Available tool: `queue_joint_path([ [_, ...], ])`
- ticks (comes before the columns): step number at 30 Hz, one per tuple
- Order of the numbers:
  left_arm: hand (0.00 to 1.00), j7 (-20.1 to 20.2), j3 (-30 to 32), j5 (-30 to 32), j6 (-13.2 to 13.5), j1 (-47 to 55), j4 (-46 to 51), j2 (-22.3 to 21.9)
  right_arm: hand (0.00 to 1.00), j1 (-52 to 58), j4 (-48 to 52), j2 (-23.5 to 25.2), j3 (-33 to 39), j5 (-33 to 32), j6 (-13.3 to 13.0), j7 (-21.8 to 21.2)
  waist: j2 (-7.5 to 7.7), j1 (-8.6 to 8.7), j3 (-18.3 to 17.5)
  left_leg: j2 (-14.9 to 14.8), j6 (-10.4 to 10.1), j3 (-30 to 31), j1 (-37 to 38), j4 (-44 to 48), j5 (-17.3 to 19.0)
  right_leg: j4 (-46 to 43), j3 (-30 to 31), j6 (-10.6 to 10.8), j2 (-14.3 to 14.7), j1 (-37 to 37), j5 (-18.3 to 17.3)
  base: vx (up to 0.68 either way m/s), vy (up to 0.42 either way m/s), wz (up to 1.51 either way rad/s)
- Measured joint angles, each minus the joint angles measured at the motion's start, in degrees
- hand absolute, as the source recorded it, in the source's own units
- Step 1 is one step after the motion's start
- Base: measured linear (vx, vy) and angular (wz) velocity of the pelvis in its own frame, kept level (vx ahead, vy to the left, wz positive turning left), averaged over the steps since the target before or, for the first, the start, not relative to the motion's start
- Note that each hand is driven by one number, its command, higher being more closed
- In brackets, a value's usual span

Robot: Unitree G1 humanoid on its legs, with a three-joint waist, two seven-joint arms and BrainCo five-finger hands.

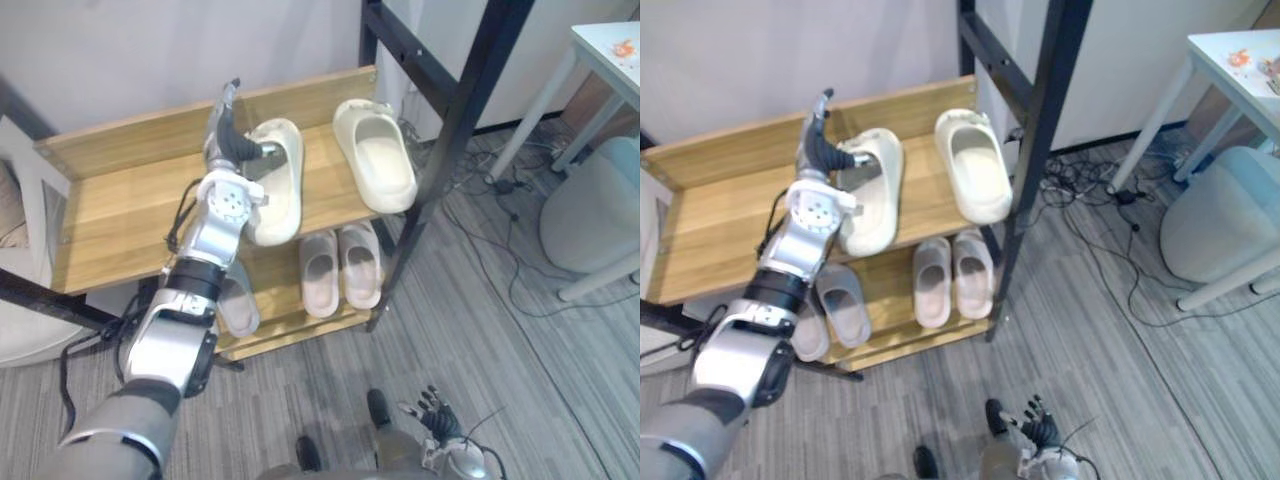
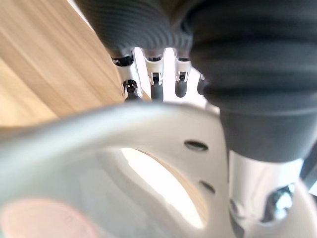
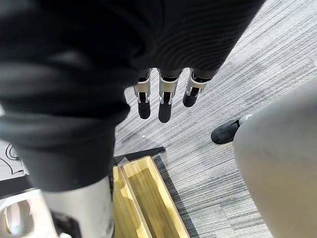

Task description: Organize the slippers on the shoe rack

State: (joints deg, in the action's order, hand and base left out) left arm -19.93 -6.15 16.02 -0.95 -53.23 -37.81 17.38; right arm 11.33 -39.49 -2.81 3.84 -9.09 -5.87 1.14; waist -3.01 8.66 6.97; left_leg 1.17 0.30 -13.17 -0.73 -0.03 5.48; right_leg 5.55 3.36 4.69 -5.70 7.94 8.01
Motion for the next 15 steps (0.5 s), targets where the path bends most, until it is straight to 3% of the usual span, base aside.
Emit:
queue_joint_path([
  [15,0.0,0.3,0.0,-12.7,1.0,4.9,4.7,-0.6,0.0,-1.5,-2.2,-0.5,0.0,0.0,1.3,0.0,-0.17,-0.27,0.0,0.4,0.1,4.2,0.6,-1.3,-1.9,0.0,-4.9,-0.2,-0.8,-2.1,-0.2,-0.01,-0.026,0.14],
])
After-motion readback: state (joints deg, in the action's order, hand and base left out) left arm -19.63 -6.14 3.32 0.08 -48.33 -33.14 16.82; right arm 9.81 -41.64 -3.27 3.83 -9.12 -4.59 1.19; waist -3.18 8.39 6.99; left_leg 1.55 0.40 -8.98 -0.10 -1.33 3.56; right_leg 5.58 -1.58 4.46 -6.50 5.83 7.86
